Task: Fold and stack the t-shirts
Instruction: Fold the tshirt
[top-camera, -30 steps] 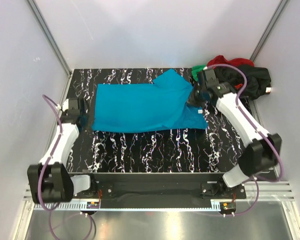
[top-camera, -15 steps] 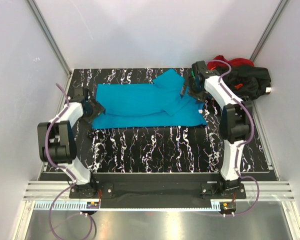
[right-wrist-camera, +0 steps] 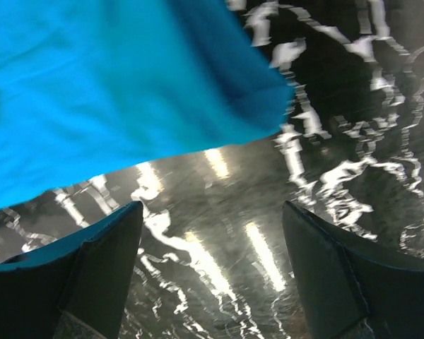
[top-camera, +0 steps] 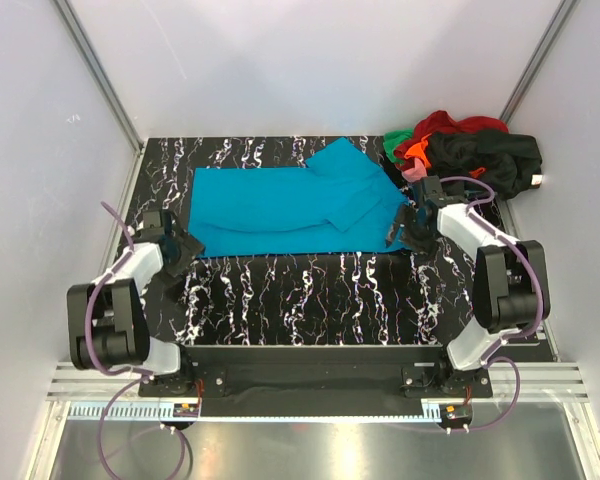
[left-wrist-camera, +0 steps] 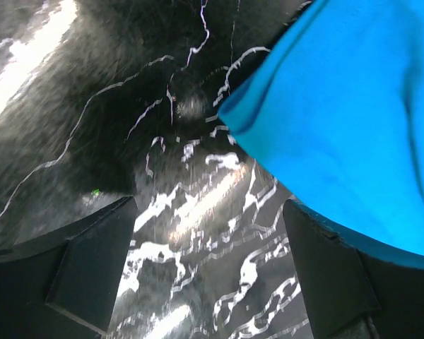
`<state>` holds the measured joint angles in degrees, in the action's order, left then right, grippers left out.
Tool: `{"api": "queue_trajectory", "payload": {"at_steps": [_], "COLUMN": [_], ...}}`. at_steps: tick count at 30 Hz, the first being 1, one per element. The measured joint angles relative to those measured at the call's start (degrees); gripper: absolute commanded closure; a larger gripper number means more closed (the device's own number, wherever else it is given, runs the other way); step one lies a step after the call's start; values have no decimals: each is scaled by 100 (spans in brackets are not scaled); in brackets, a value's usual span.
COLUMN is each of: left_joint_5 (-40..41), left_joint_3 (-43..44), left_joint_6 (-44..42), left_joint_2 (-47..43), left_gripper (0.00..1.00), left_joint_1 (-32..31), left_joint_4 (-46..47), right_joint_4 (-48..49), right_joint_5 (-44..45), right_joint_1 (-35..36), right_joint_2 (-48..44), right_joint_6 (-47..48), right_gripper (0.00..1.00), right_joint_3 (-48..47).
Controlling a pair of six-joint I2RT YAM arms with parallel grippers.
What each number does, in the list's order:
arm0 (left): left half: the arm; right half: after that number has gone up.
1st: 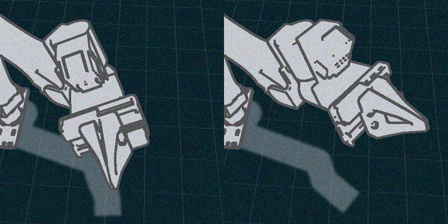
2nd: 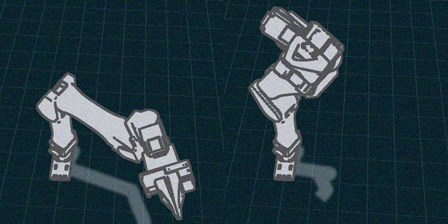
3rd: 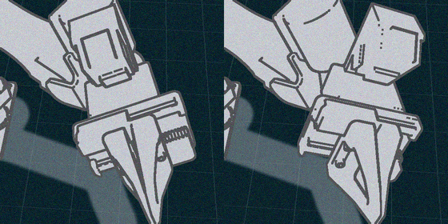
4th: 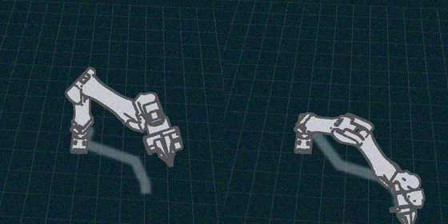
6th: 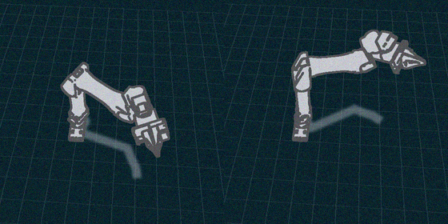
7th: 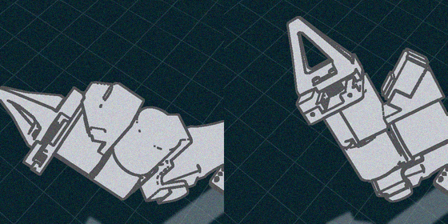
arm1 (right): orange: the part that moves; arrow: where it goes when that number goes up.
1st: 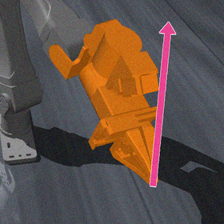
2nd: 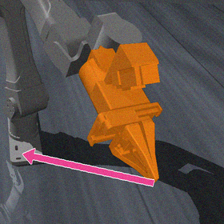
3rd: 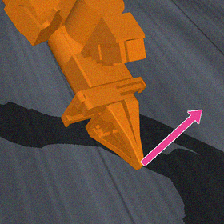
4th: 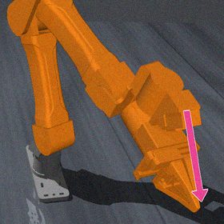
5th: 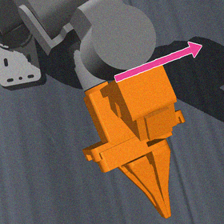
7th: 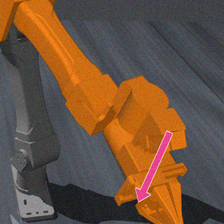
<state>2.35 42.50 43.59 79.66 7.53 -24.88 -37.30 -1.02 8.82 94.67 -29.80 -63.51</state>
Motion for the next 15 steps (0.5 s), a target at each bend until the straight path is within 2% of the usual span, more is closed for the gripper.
{"api": "queue_trajectory", "payload": {"at_steps": [5,15], "left_joint_5": [-2,42], "left_joint_3": [13,74], "left_joint_6": [35,160], "left_joint_2": [313,520], "left_gripper": [8,15], "left_joint_1": [2,2], "left_joint_4": [275,697], "right_joint_4": [240,708], "right_joint_5": [-76,-315], "right_joint_1": [-352,-501], "right_joint_2": [105,667], "right_joint_6": [7,31], "right_gripper": [15,23], "right_joint_3": [83,-24]}}
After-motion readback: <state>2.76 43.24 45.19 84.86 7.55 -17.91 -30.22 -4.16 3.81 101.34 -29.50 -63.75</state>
